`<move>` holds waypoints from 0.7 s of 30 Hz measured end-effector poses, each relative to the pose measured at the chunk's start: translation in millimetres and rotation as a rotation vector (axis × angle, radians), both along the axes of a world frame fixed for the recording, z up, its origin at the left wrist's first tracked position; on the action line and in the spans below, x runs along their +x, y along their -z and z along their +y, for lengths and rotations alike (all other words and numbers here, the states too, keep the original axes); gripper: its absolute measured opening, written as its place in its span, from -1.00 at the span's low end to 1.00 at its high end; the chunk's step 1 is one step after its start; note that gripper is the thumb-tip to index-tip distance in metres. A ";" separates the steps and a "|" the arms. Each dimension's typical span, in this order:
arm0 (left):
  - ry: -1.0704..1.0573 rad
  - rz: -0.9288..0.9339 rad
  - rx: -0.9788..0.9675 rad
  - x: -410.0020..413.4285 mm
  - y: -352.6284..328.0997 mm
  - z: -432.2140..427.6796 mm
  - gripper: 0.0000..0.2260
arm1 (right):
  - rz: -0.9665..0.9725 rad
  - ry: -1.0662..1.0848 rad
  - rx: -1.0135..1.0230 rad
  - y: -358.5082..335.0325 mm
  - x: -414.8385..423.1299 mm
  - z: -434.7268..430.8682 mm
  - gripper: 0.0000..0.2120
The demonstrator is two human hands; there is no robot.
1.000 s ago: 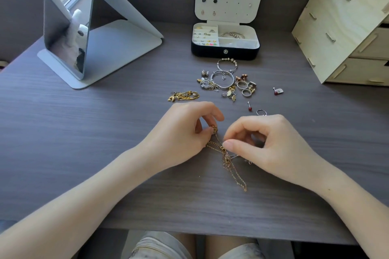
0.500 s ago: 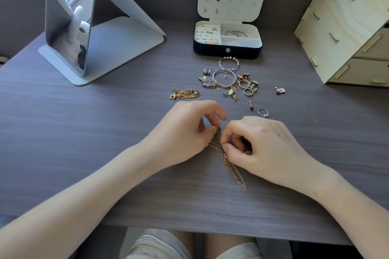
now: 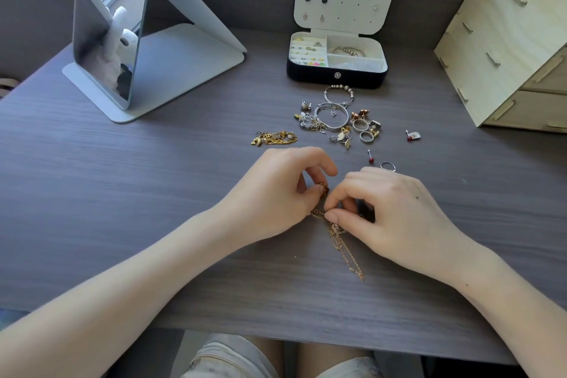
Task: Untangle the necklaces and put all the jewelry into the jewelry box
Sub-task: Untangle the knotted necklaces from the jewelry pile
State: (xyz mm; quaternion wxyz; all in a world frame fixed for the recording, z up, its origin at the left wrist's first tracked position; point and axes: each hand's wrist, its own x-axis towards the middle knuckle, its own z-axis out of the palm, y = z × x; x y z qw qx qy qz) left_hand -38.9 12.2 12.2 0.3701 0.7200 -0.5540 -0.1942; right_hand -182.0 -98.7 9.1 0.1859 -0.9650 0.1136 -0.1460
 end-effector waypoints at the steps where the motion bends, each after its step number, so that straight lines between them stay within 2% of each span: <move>1: 0.001 -0.001 0.000 -0.1 0.3 -0.3 -0.77 | 0.016 -0.002 0.015 -0.1 0.1 -0.5 -0.83; 6: -0.001 0.007 0.005 0.2 0.5 -1.0 -0.77 | 0.045 -0.032 0.069 -1.2 0.6 0.2 -0.88; 13: -0.028 -0.044 -0.011 5.5 -2.1 -1.2 -0.81 | -0.190 -0.055 0.393 -19.8 -1.9 4.1 -0.91; 16: -0.049 -0.030 -0.028 9.3 -3.0 -1.8 -0.81 | -0.208 -0.100 0.347 -24.9 0.2 14.9 -0.88; 21: -0.080 -0.006 -0.036 13.0 -3.6 -3.7 -0.81 | -0.253 -0.197 0.126 -16.4 12.5 43.6 -0.85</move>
